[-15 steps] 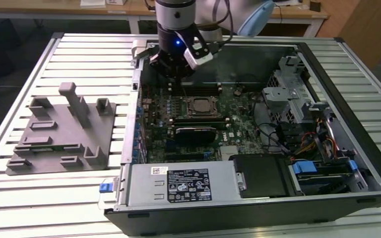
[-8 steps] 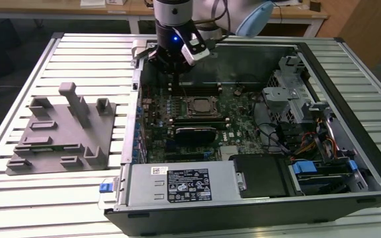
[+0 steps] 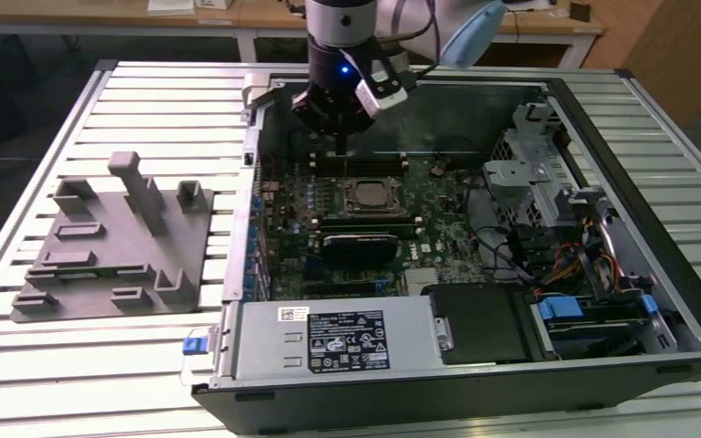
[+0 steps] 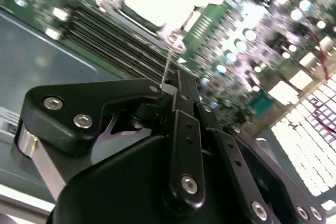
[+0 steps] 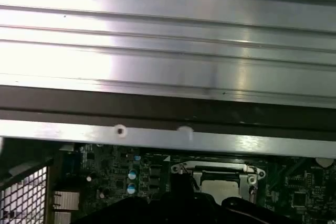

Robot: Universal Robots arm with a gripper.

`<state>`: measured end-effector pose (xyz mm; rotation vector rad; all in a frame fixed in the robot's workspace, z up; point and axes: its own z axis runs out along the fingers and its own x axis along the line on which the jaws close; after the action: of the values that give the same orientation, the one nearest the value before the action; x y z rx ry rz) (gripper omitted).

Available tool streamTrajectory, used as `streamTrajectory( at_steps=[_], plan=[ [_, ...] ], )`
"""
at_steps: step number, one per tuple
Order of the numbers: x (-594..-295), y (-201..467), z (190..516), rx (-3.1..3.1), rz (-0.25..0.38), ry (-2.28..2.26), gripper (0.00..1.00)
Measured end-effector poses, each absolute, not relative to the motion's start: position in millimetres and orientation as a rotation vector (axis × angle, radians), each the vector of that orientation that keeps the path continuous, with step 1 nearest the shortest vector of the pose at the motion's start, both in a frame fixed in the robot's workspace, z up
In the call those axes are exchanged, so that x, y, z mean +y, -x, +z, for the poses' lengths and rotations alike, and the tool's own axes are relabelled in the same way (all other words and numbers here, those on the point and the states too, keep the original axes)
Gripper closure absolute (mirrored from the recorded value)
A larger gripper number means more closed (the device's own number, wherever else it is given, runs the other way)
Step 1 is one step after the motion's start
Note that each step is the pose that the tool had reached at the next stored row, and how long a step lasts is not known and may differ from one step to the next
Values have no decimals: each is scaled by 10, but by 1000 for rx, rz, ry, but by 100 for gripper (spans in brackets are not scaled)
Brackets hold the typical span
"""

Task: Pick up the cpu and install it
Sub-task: 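Install the first cpu locking lever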

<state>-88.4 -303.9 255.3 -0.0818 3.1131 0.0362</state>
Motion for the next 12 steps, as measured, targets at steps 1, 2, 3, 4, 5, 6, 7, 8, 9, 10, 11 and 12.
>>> streamTrajectory(
  at_steps=[1, 2, 3, 4, 5, 6, 7, 8, 9, 10, 11, 12],
  plan=[
    [-3039, 835, 2552, 3113, 36, 82, 89],
    [-3038, 790, 2551, 3113, 36, 82, 89],
    [-3039, 745, 2548, 3114, 36, 82, 89],
    [-3038, 700, 2544, 3115, 37, 82, 89],
    [-3039, 657, 2537, 3117, 37, 82, 89],
    [-3043, 646, 2531, 3117, 39, 82, 89],
    [-3055, 645, 2524, 3117, 46, 82, 89],
    [-3067, 644, 2520, 3116, 64, 82, 89],
    [-3077, 644, 2517, 3115, 90, 81, 89],
    [-3087, 641, 2514, 3114, 114, 81, 89],
    [-3090, 635, 2505, 3113, 124, 81, 89],
    [-3090, 623, 2496, 3113, 124, 81, 89]
  ],
)
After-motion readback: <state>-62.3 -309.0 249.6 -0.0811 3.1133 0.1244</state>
